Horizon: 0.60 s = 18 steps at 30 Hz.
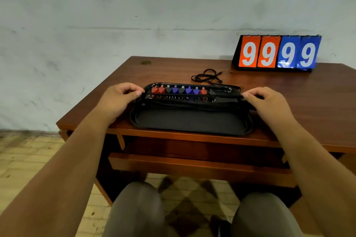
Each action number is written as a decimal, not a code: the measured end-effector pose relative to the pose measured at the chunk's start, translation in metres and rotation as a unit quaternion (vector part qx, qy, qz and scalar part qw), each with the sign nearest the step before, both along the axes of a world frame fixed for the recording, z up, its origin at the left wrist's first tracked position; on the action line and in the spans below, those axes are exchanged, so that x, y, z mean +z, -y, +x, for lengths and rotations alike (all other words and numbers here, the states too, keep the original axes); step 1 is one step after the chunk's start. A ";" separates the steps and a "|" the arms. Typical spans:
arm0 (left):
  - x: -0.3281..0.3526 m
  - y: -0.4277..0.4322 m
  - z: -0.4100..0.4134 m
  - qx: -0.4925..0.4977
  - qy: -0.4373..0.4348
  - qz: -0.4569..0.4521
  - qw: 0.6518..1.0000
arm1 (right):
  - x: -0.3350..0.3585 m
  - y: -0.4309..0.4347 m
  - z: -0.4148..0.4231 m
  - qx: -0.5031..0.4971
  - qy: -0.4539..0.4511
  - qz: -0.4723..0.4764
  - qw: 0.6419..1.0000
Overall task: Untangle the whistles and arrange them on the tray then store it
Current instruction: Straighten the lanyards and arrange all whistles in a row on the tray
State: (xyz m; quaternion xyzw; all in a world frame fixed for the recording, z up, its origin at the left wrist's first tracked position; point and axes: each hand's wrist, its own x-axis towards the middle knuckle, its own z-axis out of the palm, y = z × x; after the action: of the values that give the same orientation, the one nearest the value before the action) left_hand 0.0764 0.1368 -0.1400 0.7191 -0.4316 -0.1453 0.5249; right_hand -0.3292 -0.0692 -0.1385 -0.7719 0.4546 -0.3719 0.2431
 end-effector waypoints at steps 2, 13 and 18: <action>-0.001 0.000 0.002 -0.005 -0.002 0.003 1.000 | -0.001 0.000 -0.001 -0.003 -0.004 0.009 1.000; 0.001 -0.002 -0.003 -0.005 -0.023 0.012 1.000 | 0.003 -0.005 0.000 0.003 0.036 0.076 0.996; 0.000 -0.001 -0.002 0.008 -0.006 0.014 1.000 | 0.003 -0.005 0.001 -0.017 0.040 0.081 0.996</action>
State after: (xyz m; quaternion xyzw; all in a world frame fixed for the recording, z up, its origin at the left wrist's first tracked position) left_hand 0.0744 0.1383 -0.1400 0.7292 -0.4205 -0.1512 0.5183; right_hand -0.3279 -0.0644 -0.1351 -0.7267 0.4861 -0.3681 0.3164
